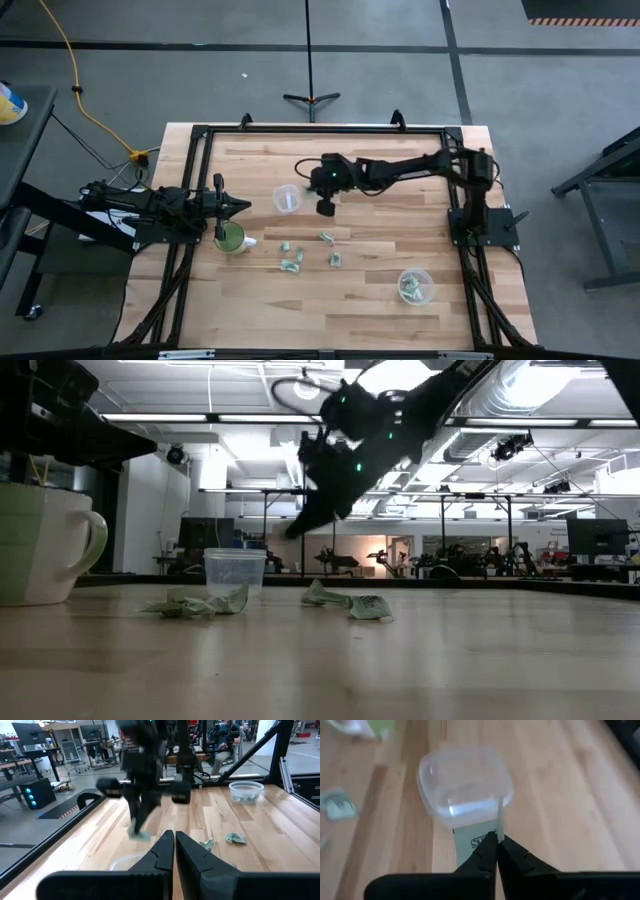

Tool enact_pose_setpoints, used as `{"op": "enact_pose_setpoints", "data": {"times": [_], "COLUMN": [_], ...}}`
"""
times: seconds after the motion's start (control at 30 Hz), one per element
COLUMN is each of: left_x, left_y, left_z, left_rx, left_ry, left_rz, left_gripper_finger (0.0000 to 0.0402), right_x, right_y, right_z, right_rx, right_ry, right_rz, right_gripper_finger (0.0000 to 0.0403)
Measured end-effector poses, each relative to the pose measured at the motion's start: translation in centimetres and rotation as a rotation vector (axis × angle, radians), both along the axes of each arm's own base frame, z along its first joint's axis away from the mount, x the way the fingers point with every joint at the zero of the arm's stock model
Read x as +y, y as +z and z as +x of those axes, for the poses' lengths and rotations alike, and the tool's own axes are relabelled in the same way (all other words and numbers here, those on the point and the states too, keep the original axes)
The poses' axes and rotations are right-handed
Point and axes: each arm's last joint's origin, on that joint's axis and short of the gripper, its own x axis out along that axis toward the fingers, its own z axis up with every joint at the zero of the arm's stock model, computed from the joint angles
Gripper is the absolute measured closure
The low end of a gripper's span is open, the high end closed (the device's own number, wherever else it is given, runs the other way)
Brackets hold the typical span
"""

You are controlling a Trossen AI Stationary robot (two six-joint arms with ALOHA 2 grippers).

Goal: Pick and place items into bin
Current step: Put the green stevia packet into the top transparent bin

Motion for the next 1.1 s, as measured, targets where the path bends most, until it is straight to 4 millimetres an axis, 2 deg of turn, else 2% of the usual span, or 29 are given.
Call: {"op": "enact_pose_setpoints", "data": {"times": [0.1,0.17,0.23,0.37,0.47,0.87,1.1], "left_x": [0.0,0.0,0.0,0.0,0.0,0.0,0.0], "left_y": [0.0,0.0,0.1,0.1,0.1,0.1,0.1], "left_z": [0.0,0.0,0.0,0.0,0.0,0.0,0.0], "left_rx": [-0.001,-0.003,-0.006,-0.007,-0.007,-0.007,-0.007], "left_ry": [0.0,0.0,0.0,0.0,0.001,0.001,0.001], "left_rz": [0.0,-0.001,-0.001,-0.001,-0.001,-0.001,-0.001], "left_gripper_finger": [0.0351,0.0351,0.0351,0.035,0.0351,0.0351,0.0351], "right_x": [0.3,0.6,0.9,1.3,1.2,1.1,1.0], "right_y": [1.8,2.2,1.6,-0.6,-1.5,-0.9,-0.7], "right_z": [0.3,0.8,1.5,2.1,2.3,2.7,2.7], "right_rx": [-0.111,-0.179,-0.224,-0.196,-0.183,-0.265,-0.281], "right_ry": [0.014,0.037,0.052,0.062,0.045,0.037,0.01], "right_rz": [-0.014,-0.019,-0.025,-0.029,-0.037,-0.05,-0.058], "right_gripper_finger": [0.0402,0.0402,0.0402,0.0402,0.0402,0.0396,0.0342]}}
